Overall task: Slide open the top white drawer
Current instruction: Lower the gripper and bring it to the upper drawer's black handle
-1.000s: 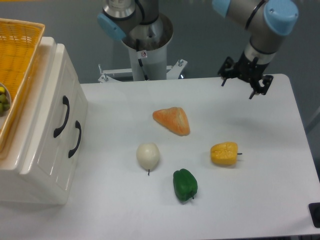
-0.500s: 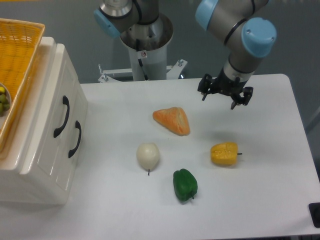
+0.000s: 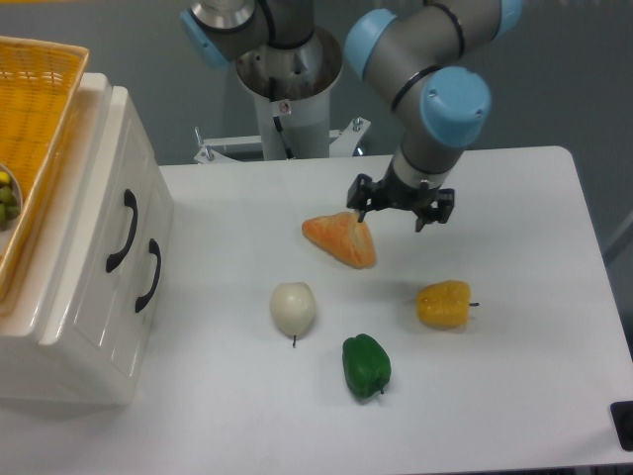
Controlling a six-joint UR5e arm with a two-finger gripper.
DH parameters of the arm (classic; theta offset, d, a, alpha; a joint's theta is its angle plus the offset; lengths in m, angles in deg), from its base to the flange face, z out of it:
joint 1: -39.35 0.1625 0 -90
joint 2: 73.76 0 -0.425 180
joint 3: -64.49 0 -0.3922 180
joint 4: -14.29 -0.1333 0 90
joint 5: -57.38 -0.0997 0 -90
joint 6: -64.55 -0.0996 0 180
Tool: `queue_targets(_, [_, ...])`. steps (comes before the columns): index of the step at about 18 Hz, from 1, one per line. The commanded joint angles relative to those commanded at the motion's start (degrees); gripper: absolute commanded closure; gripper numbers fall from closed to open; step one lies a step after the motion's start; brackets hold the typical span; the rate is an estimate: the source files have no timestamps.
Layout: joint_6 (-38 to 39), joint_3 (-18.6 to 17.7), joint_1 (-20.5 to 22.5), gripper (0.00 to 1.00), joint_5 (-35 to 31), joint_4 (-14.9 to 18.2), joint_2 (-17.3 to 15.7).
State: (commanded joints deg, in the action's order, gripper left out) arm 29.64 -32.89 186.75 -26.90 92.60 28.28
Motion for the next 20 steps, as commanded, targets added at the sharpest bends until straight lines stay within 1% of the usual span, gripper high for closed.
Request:
queue_targets(4, [7.5,0.6,-4.7,0.00,0.0,-0.1,0.0])
queue_targets(8, [9.1,0.7,-7.0,0.00,0.6,-0.2,0.0])
queue_targets(12, [11.8,2.3,-10.0,0.00,2.9,-0.1,-0.5])
queue_targets(15, [16.6,3.5,-12.4,0.00,5.4,-0.1,-0.7])
queue_targets(20, [22.2,3.8,-16.7,0.00,6.5,-0.1,-0.7])
